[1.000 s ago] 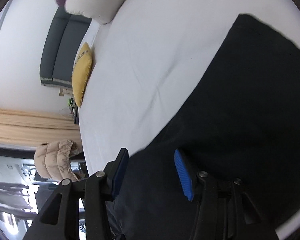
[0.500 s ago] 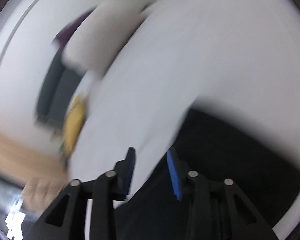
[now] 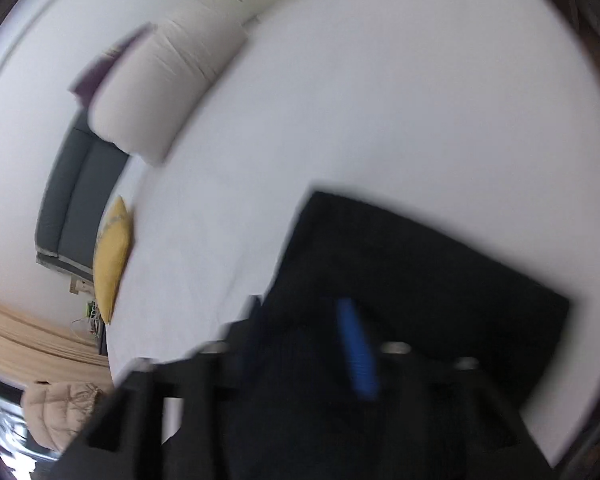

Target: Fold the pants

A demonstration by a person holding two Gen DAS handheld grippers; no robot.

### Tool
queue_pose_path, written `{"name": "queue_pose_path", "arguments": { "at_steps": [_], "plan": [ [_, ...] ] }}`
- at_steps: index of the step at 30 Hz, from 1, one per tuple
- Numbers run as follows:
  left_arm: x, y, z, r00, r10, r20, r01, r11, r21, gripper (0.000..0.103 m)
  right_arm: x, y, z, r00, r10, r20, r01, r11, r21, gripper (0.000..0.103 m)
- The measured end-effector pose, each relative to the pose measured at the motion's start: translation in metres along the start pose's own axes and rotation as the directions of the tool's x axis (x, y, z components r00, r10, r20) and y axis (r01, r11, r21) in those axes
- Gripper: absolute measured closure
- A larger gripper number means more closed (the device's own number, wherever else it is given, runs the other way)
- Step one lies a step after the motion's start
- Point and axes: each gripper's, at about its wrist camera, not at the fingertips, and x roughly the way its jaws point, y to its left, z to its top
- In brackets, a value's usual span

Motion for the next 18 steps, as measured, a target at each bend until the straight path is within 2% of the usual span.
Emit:
{"name": "queue_pose_path", "arguments": {
  "at_steps": [1,3,5,7,9,10,13,16,18],
  "plan": [
    [0.0,0.001,-0.001,1.0,-0.005,0.001,0.005,1.0,-0.001,0.101,-0.019,0.006,-0.011,0.999,0.042,-0.013,-0.043,0.999,-0.027,0.028],
    [-0.001,0.004,-0.001,1.0,-0.013,0.0,0.013,1.0,-0.003,0.101,-0.042,0.017,-0.044,0.991,0.112,-0.08,-0.117,0.991,-0.062,0.023],
    [0.0,0.005,-0.002,1.0,-0.016,-0.001,0.016,1.0,0.0,0.101,-0.057,0.026,-0.092,0.956,0.208,-0.205,-0.227,0.971,-0.073,0.023],
    [0.0,0.007,-0.001,1.0,-0.015,-0.005,0.015,1.0,0.005,0.101,-0.06,0.034,-0.136,0.923,0.252,-0.292,-0.275,0.961,-0.04,0.029],
    [-0.001,0.007,0.0,1.0,-0.015,-0.008,0.015,1.0,0.005,0.101,-0.058,0.037,-0.184,0.862,0.325,-0.39,-0.333,0.942,0.048,0.036],
    [-0.001,0.007,0.001,1.0,-0.014,-0.01,0.014,1.0,0.004,0.101,-0.054,0.038,-0.203,0.838,0.351,-0.418,-0.35,0.933,0.082,0.039],
    [-0.001,0.007,0.003,1.0,-0.015,-0.014,0.015,1.0,0.003,0.101,-0.045,0.056,-0.241,0.784,0.378,-0.492,-0.371,0.921,0.117,0.041],
    [-0.001,0.008,0.005,1.0,-0.02,-0.016,0.02,1.0,0.004,0.101,-0.031,0.069,-0.259,0.76,0.367,-0.537,-0.354,0.926,0.132,0.041],
    [-0.001,0.01,0.006,1.0,-0.024,-0.016,0.024,1.0,-0.001,0.101,-0.015,0.077,-0.256,0.751,0.362,-0.553,-0.35,0.927,0.132,0.041]
  ]
}}
